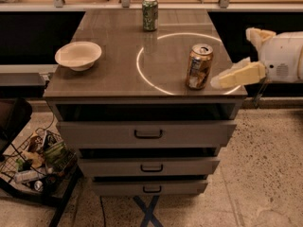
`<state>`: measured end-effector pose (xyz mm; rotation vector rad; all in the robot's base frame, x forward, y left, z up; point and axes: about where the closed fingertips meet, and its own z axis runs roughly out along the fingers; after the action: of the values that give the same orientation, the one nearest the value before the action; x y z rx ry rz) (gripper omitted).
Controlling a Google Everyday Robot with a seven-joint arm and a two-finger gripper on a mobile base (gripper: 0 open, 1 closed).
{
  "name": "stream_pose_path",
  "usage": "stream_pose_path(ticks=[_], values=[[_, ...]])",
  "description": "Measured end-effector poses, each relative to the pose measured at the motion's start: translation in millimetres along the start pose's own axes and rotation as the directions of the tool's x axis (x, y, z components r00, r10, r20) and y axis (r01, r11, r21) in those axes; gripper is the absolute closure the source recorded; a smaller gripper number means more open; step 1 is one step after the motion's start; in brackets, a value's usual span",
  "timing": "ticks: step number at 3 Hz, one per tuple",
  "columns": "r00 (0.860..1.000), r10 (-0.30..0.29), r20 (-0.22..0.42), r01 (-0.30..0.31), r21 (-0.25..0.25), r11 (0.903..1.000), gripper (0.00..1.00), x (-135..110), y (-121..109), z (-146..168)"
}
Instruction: Move orange can near green can
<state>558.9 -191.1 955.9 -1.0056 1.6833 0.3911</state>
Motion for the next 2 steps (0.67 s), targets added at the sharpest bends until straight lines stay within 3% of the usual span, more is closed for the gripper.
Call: stream_pose_path(ticks=[1, 2], values=[[0.998, 0.034, 0.053, -0.035, 0.03, 0.9989, 0.0, 15, -3, 6], [0.992, 0.052, 0.113, -0.053, 0.012, 0.9985, 0.0, 22, -2, 21]])
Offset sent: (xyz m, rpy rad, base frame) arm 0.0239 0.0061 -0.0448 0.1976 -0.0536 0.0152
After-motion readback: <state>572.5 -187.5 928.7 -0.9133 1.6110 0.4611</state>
